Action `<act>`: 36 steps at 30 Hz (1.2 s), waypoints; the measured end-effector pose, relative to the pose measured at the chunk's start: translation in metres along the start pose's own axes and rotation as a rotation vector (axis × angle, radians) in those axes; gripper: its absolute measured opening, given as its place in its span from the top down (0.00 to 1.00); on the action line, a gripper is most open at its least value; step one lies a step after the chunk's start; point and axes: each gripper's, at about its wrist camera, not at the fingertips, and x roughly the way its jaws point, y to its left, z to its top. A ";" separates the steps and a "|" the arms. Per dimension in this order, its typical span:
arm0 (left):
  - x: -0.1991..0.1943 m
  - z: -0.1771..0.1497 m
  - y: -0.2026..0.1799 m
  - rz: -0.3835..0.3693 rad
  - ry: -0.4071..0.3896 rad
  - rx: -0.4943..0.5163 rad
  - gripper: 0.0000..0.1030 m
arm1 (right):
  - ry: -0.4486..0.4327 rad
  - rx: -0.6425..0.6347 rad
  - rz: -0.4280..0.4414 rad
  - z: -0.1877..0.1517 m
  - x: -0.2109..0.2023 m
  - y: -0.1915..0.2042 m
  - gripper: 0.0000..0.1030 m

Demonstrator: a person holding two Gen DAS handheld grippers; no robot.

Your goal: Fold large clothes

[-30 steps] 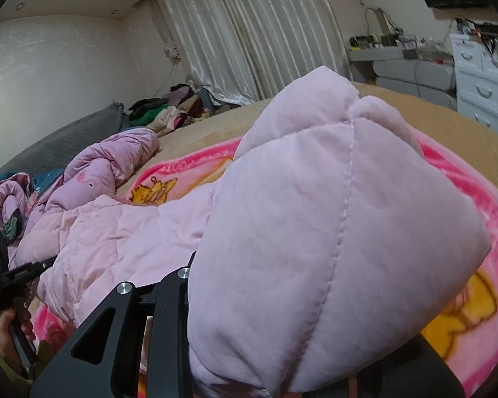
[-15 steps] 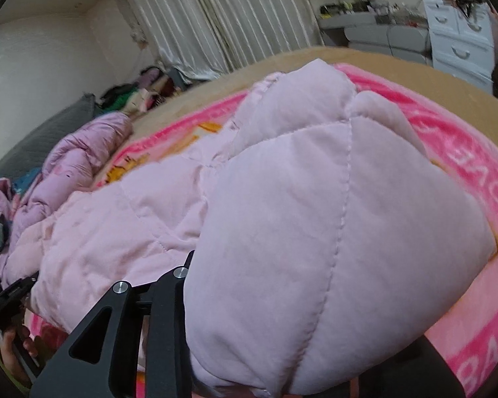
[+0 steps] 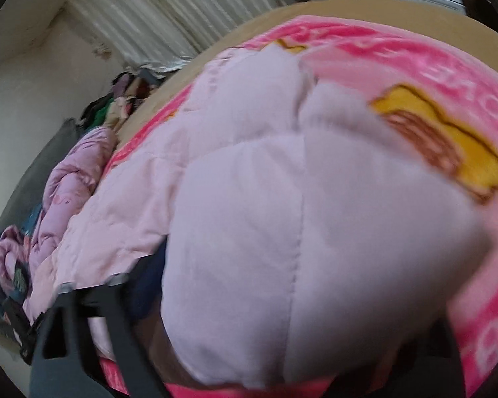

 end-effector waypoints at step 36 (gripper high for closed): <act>-0.152 -0.022 -0.068 0.060 -0.162 0.124 0.09 | -0.258 -0.596 -0.019 -0.104 -0.128 0.168 0.04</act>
